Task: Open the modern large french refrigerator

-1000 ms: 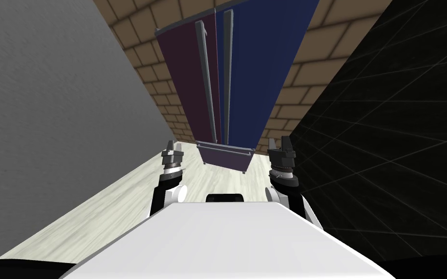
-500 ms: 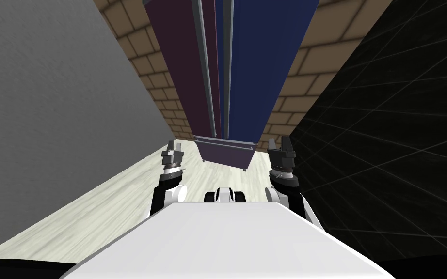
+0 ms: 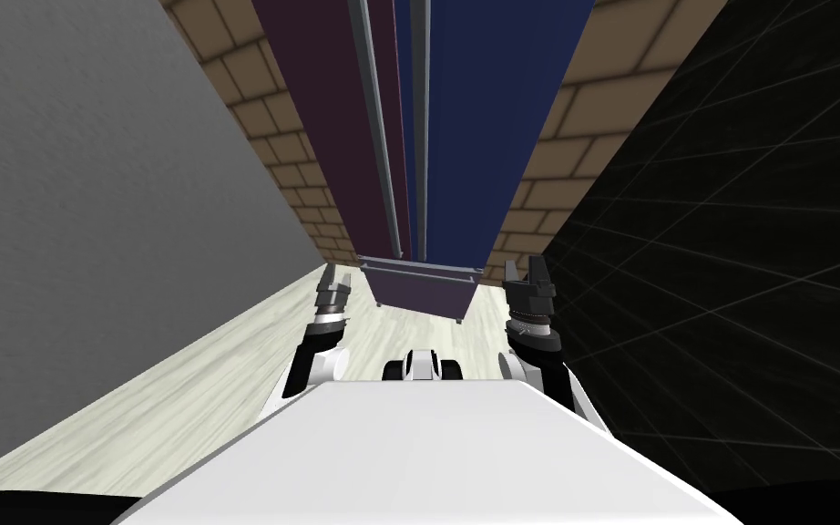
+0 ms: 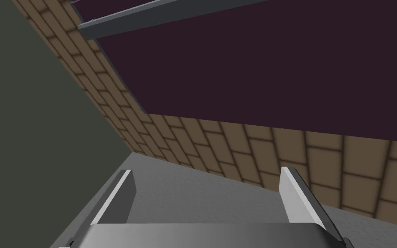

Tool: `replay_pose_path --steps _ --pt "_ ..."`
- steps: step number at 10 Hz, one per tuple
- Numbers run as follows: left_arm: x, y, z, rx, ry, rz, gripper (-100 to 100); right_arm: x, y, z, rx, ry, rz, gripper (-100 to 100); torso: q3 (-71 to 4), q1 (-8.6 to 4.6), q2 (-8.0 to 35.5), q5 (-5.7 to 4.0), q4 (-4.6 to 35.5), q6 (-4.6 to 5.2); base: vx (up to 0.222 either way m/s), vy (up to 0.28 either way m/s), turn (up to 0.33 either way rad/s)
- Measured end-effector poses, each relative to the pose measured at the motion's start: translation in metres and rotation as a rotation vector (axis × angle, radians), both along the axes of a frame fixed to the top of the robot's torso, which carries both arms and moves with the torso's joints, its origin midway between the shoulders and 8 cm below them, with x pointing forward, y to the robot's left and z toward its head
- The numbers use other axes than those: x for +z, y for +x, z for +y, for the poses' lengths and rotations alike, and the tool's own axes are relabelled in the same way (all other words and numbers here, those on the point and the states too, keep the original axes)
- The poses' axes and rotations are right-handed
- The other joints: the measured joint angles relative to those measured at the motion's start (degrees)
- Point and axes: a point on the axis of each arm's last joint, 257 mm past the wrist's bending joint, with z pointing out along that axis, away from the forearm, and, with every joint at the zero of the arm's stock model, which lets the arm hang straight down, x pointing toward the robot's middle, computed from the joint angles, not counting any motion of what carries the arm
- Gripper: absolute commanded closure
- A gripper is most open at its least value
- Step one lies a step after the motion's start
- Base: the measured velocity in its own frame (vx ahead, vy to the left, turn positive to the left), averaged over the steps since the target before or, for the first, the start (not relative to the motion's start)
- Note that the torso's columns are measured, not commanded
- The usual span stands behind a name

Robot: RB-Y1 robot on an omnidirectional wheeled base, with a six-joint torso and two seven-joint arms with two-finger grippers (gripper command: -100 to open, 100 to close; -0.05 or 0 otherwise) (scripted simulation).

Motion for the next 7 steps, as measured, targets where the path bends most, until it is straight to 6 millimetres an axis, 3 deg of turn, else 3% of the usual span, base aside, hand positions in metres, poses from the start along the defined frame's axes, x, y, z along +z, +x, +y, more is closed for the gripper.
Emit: replay_pose_path --steps 7 --pt "-0.058 0.04 -0.006 0.0 0.126 0.178 -100 0.0 0.0 0.0 0.0 0.0 0.0 0 0.1 0.05 0.17 0.01 0.06 0.0 0.1 -0.036 -0.056"
